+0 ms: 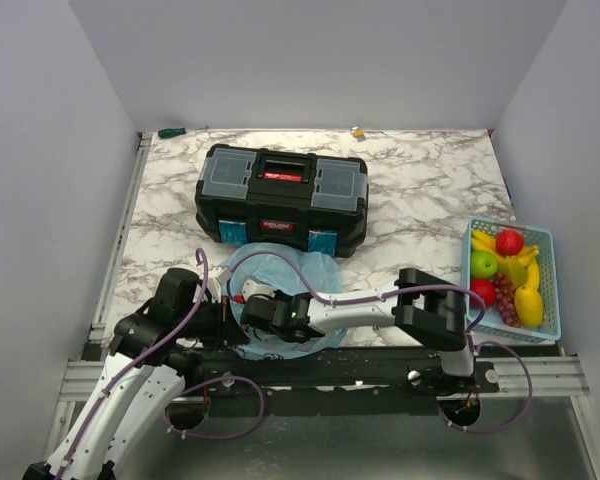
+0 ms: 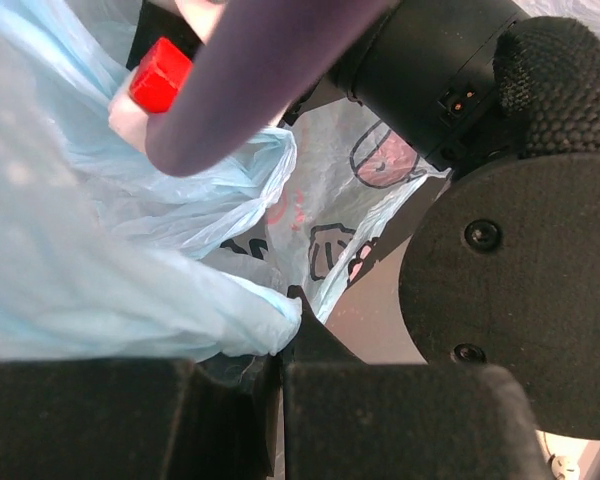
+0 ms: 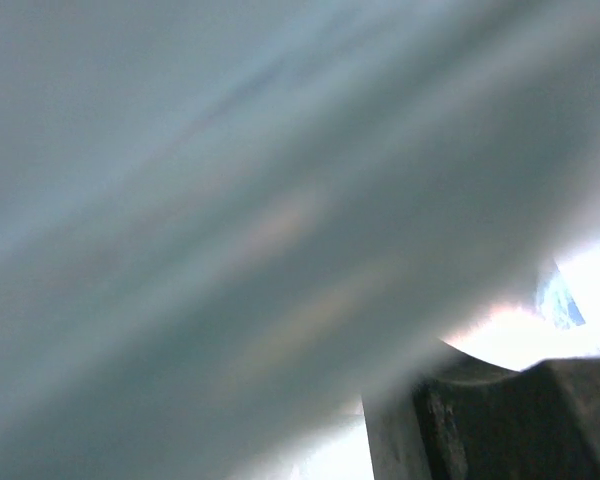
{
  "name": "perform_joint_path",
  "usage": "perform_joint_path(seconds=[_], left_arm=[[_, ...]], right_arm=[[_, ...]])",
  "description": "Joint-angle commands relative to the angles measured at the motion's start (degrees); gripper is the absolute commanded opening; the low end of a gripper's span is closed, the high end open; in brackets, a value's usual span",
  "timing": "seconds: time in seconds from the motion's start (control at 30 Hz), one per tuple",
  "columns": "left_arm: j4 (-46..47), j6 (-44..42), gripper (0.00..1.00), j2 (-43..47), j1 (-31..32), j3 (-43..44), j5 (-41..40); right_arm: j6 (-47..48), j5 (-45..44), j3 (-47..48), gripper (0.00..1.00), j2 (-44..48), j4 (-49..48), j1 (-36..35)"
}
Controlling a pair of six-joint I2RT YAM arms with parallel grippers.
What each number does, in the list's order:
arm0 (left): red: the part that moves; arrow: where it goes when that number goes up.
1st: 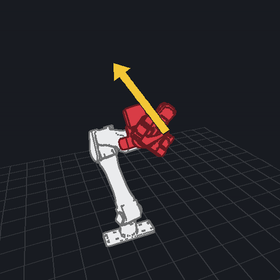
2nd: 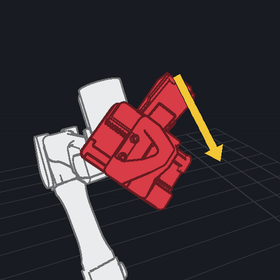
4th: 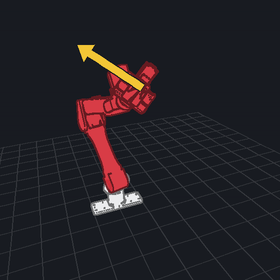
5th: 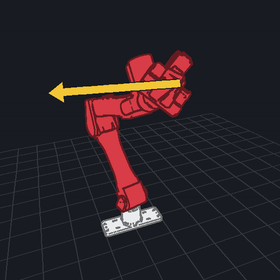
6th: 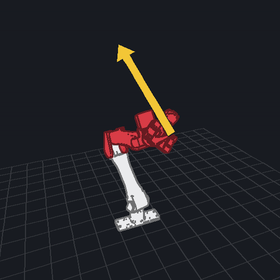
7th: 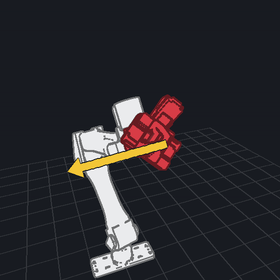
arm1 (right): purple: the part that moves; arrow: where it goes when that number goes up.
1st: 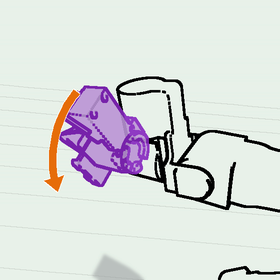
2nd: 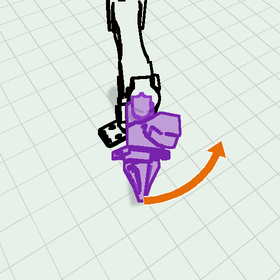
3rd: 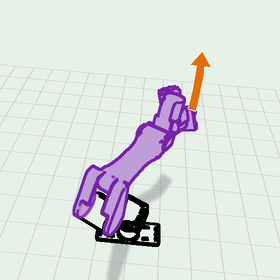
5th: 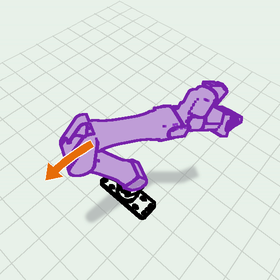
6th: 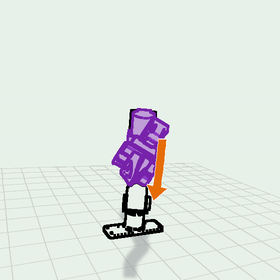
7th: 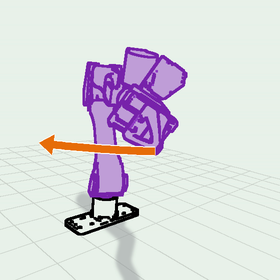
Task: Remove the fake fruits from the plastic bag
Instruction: Take out the fake fruit from the plastic bag.
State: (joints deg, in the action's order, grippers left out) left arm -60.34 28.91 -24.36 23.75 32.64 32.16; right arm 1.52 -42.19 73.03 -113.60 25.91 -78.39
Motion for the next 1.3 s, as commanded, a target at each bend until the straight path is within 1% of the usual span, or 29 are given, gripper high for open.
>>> perform_joint_path(seconds=[0.0,0.07,0.13,0.2,0.33,0.4,0.47,0.53,0.57,0.6,0.63,0.77,0.9,1.07,1.27], left_arm=[[1.1,-0.7,0.00,-0.1,0.2,-0.6,2.1],[1.1,-0.7,0.00,0.1,0.2,-0.6,2.0],[1.2,-0.5,0.00,0.3,0.2,-0.6,1.9],[1.2,-0.4,0.00,0.4,0.3,-0.7,1.9],[1.2,-0.6,0.00,0.4,0.2,-0.7,2.0],[1.2,-0.7,0.00,0.3,0.2,-0.6,2.1],[1.1,-0.9,0.00,0.1,0.3,-0.6,2.3],[1.3,-1.0,0.00,-0.1,0.2,-0.6,2.4],[1.3,-1.0,0.00,-0.1,0.2,-0.6,2.5],[1.2,-1.0,0.00,0.0,0.3,-0.6,2.5],[1.2,-1.0,0.00,-0.1,0.2,-0.6,2.5],[1.2,-0.9,0.00,0.0,0.2,-0.6,2.3],[1.2,-0.9,0.00,0.1,0.2,-0.6,2.2],[1.0,-0.5,0.00,0.6,0.2,-0.4,1.3],[0.0,0.2,0.00,1.4,0.2,0.3,-1.0]], right_arm=[[3.7,0.9,1.1,0.55,-0.5,1.5,-0.2],[4.7,0.3,1.3,0.55,-1.3,1.4,-0.2],[5.6,-1.2,1.7,0.52,-2.3,1.6,-0.2],[6.6,-2.1,1.6,0.51,-3.0,1.0,-0.3],[8.3,-1.7,0.3,0.50,-3.2,-1.7,-0.4],[9.1,-1.6,-0.3,0.47,-3.2,-2.9,-0.5],[10.0,-1.2,-0.4,0.39,-3.4,-3.5,-0.5],[10.6,-0.9,-0.1,0.22,-3.8,-3.6,-0.5],[10.9,-0.6,0.1,0.11,-3.9,-3.6,-0.6],[11.2,-0.3,0.1,0.05,-3.8,-3.7,-0.8],[11.6,0.2,0.0,0.01,-3.6,-3.8,-0.9],[12.1,1.9,-0.9,0.01,-1.1,-4.2,-1.6],[11.3,5.0,-1.8,0.01,3.3,-4.0,-1.8],[8.8,13.6,-4.0,0.01,10.3,-2.8,-1.8],[2.8,22.8,-9.0,0.01,18.1,-7.0,-1.8]])
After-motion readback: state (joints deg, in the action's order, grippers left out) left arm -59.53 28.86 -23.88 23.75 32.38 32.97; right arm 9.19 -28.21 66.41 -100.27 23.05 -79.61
